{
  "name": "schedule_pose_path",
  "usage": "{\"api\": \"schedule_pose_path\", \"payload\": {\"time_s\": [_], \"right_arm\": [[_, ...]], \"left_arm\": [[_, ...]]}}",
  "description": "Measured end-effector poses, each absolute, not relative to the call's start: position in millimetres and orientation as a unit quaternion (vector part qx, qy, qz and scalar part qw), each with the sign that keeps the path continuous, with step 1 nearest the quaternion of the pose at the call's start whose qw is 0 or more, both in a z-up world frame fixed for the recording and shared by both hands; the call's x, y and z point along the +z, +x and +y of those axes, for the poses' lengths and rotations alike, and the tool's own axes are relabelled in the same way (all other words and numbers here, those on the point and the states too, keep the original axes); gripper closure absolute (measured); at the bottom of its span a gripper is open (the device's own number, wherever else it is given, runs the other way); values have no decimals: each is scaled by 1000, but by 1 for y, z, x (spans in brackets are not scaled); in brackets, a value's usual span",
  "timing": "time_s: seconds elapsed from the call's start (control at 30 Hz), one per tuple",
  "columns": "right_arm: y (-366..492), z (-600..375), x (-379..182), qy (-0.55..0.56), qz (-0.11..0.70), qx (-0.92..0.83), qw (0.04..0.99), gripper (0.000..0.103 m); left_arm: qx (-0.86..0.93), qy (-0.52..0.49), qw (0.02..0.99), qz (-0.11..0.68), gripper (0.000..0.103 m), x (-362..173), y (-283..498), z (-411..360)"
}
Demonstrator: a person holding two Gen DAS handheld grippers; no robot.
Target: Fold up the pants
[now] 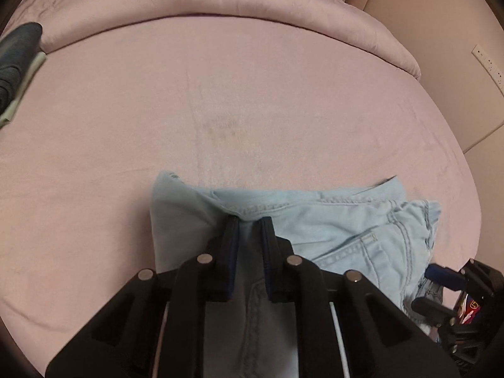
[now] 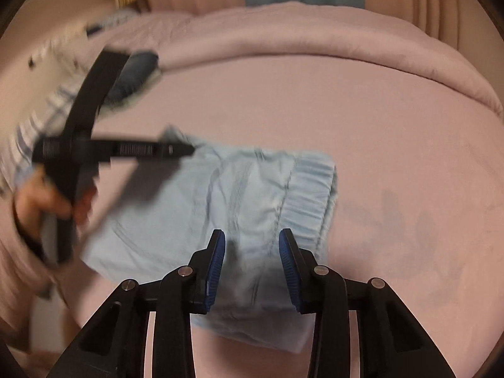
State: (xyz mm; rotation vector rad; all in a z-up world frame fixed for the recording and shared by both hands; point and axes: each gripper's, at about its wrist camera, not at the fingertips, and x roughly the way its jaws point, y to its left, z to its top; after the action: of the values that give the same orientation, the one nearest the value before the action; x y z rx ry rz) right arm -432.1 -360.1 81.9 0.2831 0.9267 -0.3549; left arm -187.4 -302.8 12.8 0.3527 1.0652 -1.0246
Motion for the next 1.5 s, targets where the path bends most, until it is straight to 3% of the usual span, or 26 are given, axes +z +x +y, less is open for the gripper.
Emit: {"api": "schedule_pose_path", "payload": {"time_s": [0.5,0.83,1.17,1.33,1.5], "right_arm": [[-414,-370,113,152,408,-138,890,65],[-375,-371,87,129,480,-158,853,65],[-320,-337,105,126,460,-46,877,62],[-278,-337,63,134,532,-59,834,62],[-304,-339,80,168,491,-59,853,62]], "left_arm": [[-477,157,742,445,90,41,-245,-225],[-474,178,740,443,90,15,-281,-189],[-483,166,728,457,90,18,-289,-163],[-482,161,729,458,90,16,-290,-157],[-484,162,727,459,90,15,-290,-156]]}}
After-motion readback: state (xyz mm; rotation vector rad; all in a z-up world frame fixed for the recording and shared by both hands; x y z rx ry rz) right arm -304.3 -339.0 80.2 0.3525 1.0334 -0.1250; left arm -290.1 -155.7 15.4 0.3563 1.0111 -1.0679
